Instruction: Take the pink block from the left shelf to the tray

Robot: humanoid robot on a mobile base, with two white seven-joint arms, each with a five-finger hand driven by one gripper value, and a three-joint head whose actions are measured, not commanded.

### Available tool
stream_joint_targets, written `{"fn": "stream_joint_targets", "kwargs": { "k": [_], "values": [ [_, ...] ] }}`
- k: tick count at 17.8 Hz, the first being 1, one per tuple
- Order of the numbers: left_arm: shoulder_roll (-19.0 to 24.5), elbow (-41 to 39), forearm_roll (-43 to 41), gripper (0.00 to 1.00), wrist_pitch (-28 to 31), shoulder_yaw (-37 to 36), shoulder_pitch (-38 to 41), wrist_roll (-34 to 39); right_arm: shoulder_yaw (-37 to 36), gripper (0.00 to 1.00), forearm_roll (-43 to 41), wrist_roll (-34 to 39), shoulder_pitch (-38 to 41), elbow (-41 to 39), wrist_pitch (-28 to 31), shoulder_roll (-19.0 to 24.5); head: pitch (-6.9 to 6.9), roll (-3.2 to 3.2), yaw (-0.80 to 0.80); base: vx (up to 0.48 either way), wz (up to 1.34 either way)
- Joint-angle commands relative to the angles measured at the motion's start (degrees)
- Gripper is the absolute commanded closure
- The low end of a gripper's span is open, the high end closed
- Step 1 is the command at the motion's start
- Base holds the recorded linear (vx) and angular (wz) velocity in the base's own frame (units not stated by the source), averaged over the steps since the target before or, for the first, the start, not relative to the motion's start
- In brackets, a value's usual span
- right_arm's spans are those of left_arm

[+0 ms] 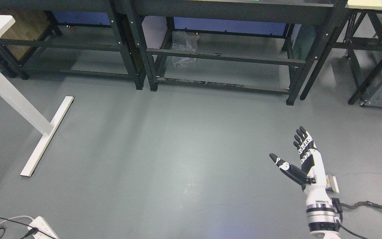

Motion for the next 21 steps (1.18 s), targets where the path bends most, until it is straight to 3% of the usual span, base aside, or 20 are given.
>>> {"fn": "stream_joint_targets", "kwargs": {
  "k": [1, 14, 17, 19, 21],
  "values": [
    [1.0, 0.0, -0.1, 0.00, 0.0, 0.0, 0.4, 0.0, 0.0, 0.00, 0.0, -0.1, -0.1, -0.1, -0.2, -1.0, 0.00, 0.00, 0.00, 0.000, 0.00],
    [1.0, 0.0, -0.1, 0.00, 0.0, 0.0, 0.4, 0.0, -0.2, 0.00, 0.0, -0.3, -0.2, 0.0, -0.2, -1.0, 0.00, 0.00, 0.00, 0.007, 0.00],
    [1.0, 0.0, -0.1, 0.00, 0.0, 0.0, 0.4, 0.0, -0.2, 0.00, 1.5, -0.2, -0.6, -0.1, -2.4, -1.0, 0.00, 0.00, 0.00, 0.031, -0.01],
    [1.0, 0.0, -0.1, 0.00, 0.0, 0.0, 0.4, 0.0, -0.2, 0.00, 6.4, -0.3, -0.8, -0.2, -3.0, -1.0, 0.00, 0.00, 0.00, 0.048, -0.02],
    [1.0, 0.0, -0.1, 0.00, 0.0, 0.0, 0.4, 0.0, -0.2, 0.00, 20.6, -1.0, -1.8, -0.2, -3.2, -1.0, 0.00, 0.00, 0.00, 0.080, -0.02]
  ]
}}
